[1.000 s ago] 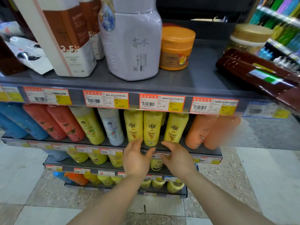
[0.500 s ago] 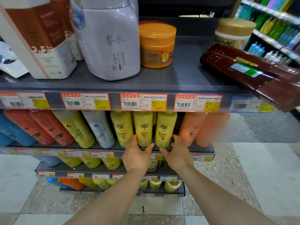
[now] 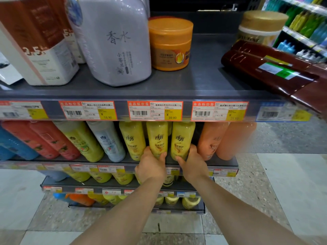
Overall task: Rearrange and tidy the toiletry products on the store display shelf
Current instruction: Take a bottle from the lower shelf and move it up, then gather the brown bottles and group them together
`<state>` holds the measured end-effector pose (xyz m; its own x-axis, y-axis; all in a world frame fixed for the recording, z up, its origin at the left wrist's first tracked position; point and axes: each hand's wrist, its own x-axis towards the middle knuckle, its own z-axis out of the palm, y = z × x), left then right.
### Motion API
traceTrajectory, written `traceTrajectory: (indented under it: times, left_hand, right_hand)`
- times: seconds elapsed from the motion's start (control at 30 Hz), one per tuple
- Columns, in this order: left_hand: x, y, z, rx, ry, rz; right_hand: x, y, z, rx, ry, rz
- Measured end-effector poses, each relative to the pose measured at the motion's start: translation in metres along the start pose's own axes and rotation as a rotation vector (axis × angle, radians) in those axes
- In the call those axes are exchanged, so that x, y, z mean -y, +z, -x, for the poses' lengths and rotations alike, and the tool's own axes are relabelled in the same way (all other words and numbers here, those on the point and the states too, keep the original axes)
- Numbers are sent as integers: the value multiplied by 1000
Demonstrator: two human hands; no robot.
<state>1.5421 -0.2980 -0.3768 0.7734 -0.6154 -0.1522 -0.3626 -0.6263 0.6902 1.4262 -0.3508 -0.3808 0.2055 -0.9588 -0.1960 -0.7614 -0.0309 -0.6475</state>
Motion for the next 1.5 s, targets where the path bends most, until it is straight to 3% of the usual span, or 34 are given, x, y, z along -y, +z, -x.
traceTrajectory:
  times: [0.33, 0.53, 0.63, 0.87, 1.1, 1.3, 1.5]
  left_hand:
    - [7, -4, 1, 43, 88, 9]
    - [-1, -23, 16, 157, 90, 98]
    - [-8, -44, 27, 195, 196, 73]
    - [-42, -112, 45, 291, 432, -230]
    - [-70, -176, 54, 246, 725, -427]
    - [-105, -224, 61, 141, 989, -273]
    - [-130, -237, 61, 86, 1111, -169]
  right_hand:
    - [-4, -3, 0, 31, -14, 18]
    - [2, -25, 22, 50, 13, -68]
    - [12, -44, 43, 1, 5, -47]
    - [60, -89, 90, -110, -135, 51]
    - [107, -120, 124, -208, -197, 209]
    - [143, -157, 144, -327, -303, 267]
    - [167, -214, 159, -467, -398, 214]
